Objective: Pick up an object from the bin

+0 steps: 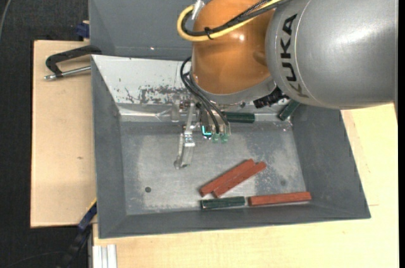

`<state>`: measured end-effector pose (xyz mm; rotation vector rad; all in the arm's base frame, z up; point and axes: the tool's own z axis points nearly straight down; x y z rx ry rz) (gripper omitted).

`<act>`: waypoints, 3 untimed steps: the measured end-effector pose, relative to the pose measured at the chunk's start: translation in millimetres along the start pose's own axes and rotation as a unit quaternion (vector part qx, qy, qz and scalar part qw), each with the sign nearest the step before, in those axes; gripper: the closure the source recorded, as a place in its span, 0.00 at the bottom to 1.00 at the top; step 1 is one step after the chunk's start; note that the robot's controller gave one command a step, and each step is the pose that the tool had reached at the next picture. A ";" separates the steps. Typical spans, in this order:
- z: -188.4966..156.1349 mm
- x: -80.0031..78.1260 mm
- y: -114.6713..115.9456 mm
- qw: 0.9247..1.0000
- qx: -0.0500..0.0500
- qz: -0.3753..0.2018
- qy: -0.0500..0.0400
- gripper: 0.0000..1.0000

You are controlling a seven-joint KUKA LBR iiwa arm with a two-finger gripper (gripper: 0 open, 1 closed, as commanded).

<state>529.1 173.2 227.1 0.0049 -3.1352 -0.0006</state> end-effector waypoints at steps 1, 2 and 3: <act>8.6 -10.0 -76.4 1.000 0.002 0.009 -0.003 0.00; 159.5 27.0 -114.1 0.993 0.000 -0.120 0.000 0.00; 153.9 23.4 -112.9 0.993 0.000 -0.120 -0.005 1.00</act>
Offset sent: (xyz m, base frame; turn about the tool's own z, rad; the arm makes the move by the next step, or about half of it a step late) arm 0.0090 -0.0730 -0.0092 0.0128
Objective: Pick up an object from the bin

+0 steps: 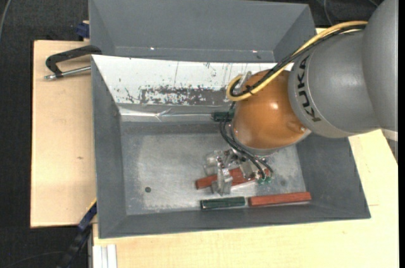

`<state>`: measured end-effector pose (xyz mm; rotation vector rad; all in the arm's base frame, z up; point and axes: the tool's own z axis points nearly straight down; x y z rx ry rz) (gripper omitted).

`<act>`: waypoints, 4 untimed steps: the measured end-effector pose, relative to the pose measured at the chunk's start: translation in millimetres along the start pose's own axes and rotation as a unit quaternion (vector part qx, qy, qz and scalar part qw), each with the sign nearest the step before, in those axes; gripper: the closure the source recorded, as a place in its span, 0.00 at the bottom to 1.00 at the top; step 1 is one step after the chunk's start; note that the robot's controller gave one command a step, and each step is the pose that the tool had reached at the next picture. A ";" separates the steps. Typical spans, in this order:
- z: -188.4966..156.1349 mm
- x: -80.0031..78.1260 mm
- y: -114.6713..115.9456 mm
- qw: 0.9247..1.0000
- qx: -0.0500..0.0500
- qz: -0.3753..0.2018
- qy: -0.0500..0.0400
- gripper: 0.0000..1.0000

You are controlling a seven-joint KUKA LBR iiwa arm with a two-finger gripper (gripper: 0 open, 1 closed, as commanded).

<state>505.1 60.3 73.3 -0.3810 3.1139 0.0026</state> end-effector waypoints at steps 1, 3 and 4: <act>-150.7 -7.2 19.1 0.998 0.000 -0.060 -0.001 1.00; -61.3 17.7 -24.9 0.993 0.000 -0.122 0.005 0.00; 2.4 -2.7 0.1 0.992 0.000 -0.129 0.001 0.00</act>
Offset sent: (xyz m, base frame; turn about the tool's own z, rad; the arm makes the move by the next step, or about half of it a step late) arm 0.0000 0.0188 0.1490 -0.1205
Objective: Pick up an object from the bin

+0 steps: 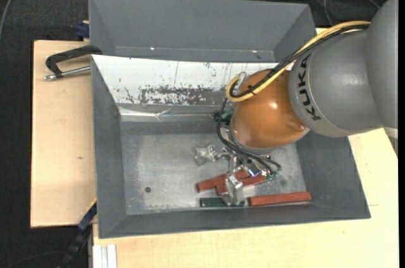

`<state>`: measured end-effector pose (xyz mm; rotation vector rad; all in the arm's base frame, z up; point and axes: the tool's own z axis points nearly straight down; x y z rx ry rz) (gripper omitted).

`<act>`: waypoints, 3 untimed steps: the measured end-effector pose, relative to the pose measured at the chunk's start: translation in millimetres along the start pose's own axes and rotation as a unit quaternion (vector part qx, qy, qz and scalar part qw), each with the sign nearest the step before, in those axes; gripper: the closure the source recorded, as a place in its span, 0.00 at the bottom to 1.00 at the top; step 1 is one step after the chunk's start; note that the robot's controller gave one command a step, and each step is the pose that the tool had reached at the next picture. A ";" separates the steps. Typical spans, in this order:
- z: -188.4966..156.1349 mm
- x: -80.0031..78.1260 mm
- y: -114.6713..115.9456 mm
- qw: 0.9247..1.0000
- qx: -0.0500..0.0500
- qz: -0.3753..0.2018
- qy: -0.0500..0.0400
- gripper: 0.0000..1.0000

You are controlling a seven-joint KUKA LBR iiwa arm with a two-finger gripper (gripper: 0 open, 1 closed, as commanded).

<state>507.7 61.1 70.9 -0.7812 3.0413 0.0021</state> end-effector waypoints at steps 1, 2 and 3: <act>-0.1 -17.4 3.1 1.000 0.001 0.017 -0.002 0.00; 0.3 -16.6 3.0 1.000 0.000 0.018 -0.001 1.00; -135.8 -21.7 10.3 0.999 0.003 -0.035 -0.006 1.00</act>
Offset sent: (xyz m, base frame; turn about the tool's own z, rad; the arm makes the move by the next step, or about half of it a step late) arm 0.0121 0.0096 -0.0009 0.0344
